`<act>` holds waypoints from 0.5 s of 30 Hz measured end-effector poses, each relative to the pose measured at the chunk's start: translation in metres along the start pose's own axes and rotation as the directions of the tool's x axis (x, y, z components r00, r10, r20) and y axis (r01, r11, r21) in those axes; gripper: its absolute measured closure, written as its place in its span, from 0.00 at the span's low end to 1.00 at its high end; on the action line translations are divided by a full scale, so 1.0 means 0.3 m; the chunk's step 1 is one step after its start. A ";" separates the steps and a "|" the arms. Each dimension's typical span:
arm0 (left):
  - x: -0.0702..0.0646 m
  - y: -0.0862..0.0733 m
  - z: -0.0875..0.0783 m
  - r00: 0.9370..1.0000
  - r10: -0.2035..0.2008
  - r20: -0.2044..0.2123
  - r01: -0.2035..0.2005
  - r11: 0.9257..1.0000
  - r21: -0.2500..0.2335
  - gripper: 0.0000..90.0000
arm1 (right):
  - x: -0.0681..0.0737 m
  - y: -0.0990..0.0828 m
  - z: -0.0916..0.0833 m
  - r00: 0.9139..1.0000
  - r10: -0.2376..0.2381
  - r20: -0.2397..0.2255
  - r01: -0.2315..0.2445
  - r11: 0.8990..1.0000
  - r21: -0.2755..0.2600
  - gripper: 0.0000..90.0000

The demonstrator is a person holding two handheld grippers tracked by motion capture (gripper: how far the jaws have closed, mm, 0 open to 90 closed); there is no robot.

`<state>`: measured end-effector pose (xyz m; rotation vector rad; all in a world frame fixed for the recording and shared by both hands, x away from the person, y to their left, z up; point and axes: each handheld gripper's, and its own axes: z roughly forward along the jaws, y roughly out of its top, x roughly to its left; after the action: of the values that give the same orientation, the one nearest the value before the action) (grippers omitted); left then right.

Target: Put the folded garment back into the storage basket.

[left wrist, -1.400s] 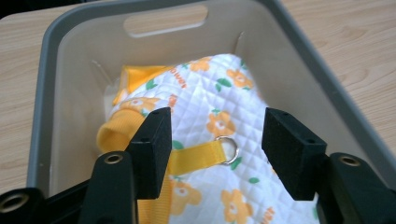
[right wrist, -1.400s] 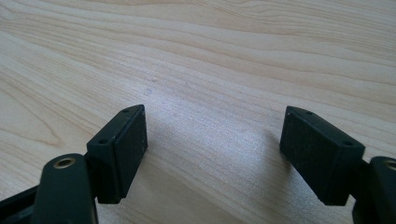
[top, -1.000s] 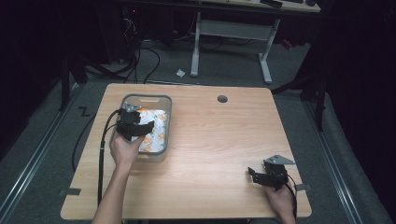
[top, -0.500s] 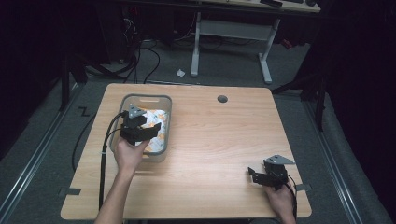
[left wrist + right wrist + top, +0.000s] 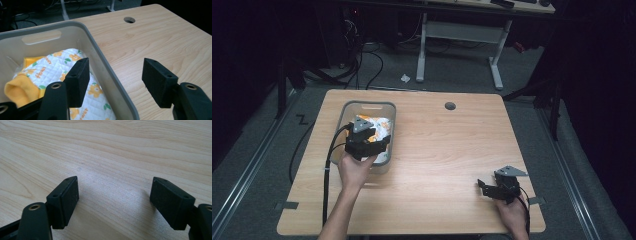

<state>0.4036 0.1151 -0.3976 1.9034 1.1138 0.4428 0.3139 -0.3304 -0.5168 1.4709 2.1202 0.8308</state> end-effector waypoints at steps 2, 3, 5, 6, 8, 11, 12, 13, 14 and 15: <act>-0.009 -0.001 -0.004 1.000 0.004 0.006 -0.004 1.000 -0.004 0.44 | 0.000 0.000 0.000 1.000 0.000 0.000 0.000 1.000 0.000 0.26; -0.012 -0.001 -0.006 1.000 0.007 0.010 -0.007 1.000 -0.006 0.44 | 0.000 0.000 0.000 1.000 -0.001 0.000 0.001 1.000 -0.001 0.26; -0.023 -0.002 -0.009 1.000 0.007 0.017 -0.007 1.000 -0.016 0.44 | 0.000 0.000 0.000 1.000 -0.001 0.000 0.001 1.000 -0.001 0.26; -0.027 -0.004 -0.011 1.000 0.010 0.022 -0.009 1.000 -0.016 0.44 | 0.000 0.000 0.000 1.000 -0.001 0.000 0.001 1.000 -0.001 0.26; -0.038 -0.007 -0.011 0.999 0.013 0.030 -0.012 1.000 -0.018 0.44 | 0.000 0.000 0.000 1.000 -0.002 0.000 0.002 1.000 -0.001 0.26; -0.058 -0.013 -0.013 0.999 0.023 0.042 -0.023 1.000 -0.015 0.43 | 0.000 0.000 0.000 1.000 -0.002 0.000 0.002 1.000 -0.001 0.26; -0.058 -0.013 -0.013 0.999 0.023 0.042 -0.023 1.000 -0.015 0.43 | 0.000 0.000 0.000 1.000 -0.002 0.000 0.002 1.000 -0.001 0.26; -0.064 -0.015 -0.013 0.999 0.030 0.043 -0.029 0.999 -0.015 0.43 | 0.000 0.000 0.000 1.000 -0.001 0.000 0.001 1.000 -0.001 0.26; -0.067 -0.015 -0.013 0.999 0.030 0.045 -0.030 0.999 -0.016 0.43 | 0.000 0.000 0.000 1.000 -0.001 0.000 0.001 1.000 -0.001 0.26; -0.072 -0.015 -0.013 0.998 0.035 0.048 -0.034 0.999 -0.015 0.43 | 0.000 0.000 0.000 1.000 -0.002 0.000 0.002 1.000 -0.001 0.26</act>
<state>0.3872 0.0999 -0.3966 1.9139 1.0452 0.4205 0.3140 -0.3305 -0.5169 1.4684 2.1203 0.8311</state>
